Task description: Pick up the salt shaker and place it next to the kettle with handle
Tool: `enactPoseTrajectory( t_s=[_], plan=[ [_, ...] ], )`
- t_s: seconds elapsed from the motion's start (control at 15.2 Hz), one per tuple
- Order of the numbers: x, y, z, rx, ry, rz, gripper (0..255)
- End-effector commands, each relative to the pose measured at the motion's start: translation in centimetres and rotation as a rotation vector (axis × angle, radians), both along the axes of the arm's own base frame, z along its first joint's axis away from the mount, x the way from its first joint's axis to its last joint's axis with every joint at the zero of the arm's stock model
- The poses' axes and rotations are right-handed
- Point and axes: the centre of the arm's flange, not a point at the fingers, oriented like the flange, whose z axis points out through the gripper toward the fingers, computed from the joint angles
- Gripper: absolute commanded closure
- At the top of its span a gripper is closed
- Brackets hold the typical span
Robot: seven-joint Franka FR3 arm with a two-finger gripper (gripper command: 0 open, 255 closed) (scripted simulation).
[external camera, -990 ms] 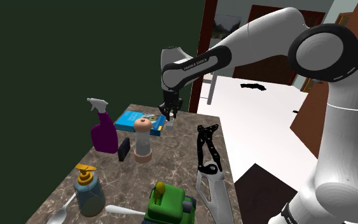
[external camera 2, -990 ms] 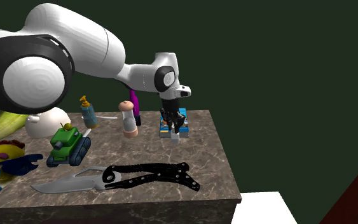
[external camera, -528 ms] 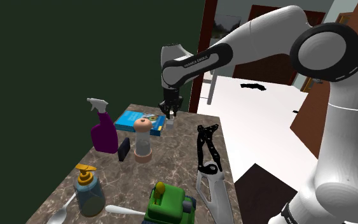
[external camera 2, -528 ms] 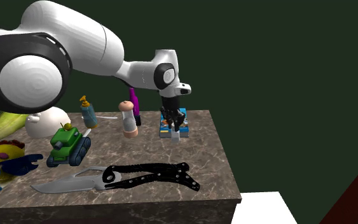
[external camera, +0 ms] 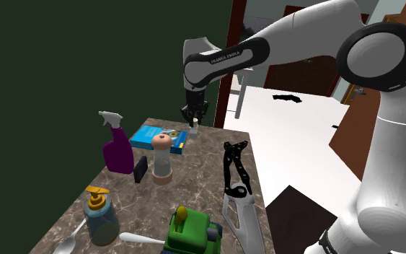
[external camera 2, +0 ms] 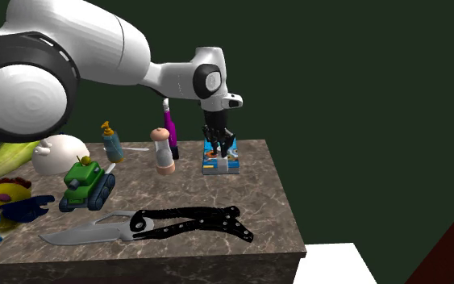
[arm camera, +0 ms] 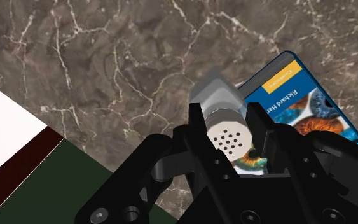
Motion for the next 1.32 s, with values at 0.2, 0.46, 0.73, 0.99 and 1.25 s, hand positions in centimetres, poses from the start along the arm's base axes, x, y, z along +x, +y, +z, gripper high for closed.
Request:
enactPoseTrajectory(
  t_s=[0.2,0.46,0.73,0.99,1.25],
  plan=[
    [0.0,0.0,2.7,0.000,0.000,0.000,255],
    [0.0,0.0,4.8,0.000,0.000,0.000,255],
    [0.0,0.0,6.9,0.000,0.000,0.000,255],
    [0.0,0.0,9.0,0.000,0.000,0.000,255],
    [0.0,0.0,11.1,0.000,0.000,0.000,255]
  ],
)
